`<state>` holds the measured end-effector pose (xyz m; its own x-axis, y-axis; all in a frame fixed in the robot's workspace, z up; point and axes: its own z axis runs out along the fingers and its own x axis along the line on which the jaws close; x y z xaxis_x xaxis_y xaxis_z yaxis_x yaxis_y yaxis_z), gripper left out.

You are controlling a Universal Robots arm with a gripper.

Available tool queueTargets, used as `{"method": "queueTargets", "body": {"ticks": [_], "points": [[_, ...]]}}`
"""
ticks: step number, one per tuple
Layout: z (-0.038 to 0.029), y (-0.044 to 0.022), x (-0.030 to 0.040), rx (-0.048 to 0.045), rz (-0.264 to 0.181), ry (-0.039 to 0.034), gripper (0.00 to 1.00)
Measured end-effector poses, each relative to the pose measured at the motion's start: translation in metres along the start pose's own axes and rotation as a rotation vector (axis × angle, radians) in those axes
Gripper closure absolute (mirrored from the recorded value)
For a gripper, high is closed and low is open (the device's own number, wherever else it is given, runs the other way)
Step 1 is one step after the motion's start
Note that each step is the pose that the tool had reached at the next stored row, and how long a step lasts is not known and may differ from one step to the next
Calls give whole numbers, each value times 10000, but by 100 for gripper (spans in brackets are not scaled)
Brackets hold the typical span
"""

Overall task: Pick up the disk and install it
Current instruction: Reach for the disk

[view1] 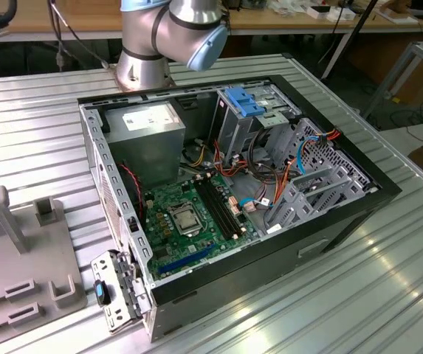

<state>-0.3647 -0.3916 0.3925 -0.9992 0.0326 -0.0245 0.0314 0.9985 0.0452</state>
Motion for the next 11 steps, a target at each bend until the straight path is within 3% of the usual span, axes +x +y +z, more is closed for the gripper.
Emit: {"method": "queueTargets", "body": {"ticks": [5,11], "points": [[-7,-8,268,-4,-43,3,89],[-12,-14,466,-15,-86,5,89]]}}
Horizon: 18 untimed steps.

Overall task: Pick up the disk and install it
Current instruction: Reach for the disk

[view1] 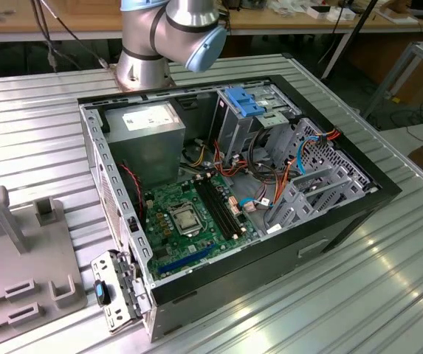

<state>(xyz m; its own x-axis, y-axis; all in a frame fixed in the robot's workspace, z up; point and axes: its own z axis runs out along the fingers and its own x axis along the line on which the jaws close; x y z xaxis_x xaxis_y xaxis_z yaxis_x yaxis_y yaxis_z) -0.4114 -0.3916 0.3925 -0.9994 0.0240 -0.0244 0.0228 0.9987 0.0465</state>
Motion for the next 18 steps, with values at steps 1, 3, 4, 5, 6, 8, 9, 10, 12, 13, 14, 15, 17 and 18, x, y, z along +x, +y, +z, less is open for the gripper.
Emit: {"method": "queueTargets", "body": {"ticks": [1,3,4,5,6,8,9,10,12,13,14,15,17,18], "points": [[-1,-1,38,-1,-11,0,89],[-2,-2,100,-3,-32,2,89],[-4,-3,155,-5,-51,3,89],[-5,-5,208,-6,-71,4,89],[-6,-6,237,-8,-83,4,89],[-7,-7,296,-9,-111,5,89],[-7,-7,298,-10,-114,5,89],[-7,-7,298,-10,-116,5,89],[-7,-7,302,-10,-119,5,89],[-7,-7,303,-10,-120,6,89],[-7,-7,304,-10,-121,6,89],[-8,-7,305,-10,-123,6,89],[-8,-7,307,-10,-125,6,89],[-8,-7,307,-10,-125,7,89]]}}
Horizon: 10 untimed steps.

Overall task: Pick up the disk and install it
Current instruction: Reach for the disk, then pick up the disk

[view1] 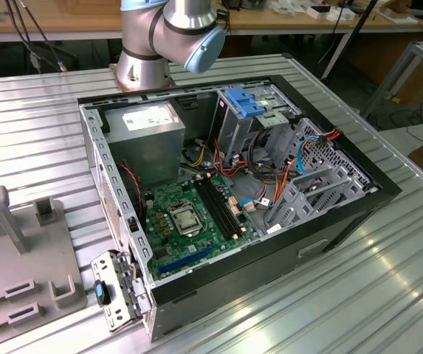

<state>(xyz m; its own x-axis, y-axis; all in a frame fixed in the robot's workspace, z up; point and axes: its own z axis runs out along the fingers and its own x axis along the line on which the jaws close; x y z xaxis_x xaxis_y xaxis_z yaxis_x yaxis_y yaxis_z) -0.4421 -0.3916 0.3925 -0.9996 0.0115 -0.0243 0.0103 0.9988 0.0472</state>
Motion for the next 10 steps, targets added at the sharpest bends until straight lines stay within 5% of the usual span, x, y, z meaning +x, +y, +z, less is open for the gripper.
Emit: {"method": "queueTargets", "body": {"ticks": [5,10], "points": [[0,0,4,-1,-12,0,89],[0,0,5,-16,-682,33,89]]}}
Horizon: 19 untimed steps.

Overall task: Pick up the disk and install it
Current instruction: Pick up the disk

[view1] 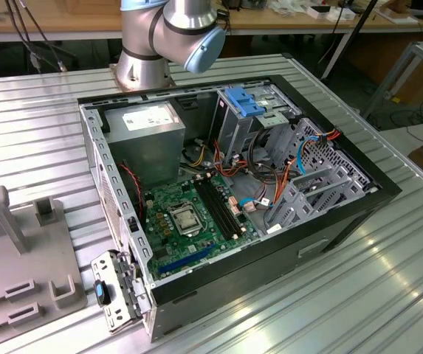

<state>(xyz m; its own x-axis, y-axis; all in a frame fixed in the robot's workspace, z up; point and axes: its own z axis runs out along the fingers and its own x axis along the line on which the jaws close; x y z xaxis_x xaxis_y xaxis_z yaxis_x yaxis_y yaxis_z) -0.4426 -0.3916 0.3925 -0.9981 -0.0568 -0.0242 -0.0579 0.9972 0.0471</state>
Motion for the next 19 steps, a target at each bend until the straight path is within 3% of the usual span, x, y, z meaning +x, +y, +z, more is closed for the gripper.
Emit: {"method": "queueTargets", "body": {"ticks": [10,19], "points": [[0,0,0,-36,-1207,56,89],[0,0,0,-45,-1538,71,89]]}}
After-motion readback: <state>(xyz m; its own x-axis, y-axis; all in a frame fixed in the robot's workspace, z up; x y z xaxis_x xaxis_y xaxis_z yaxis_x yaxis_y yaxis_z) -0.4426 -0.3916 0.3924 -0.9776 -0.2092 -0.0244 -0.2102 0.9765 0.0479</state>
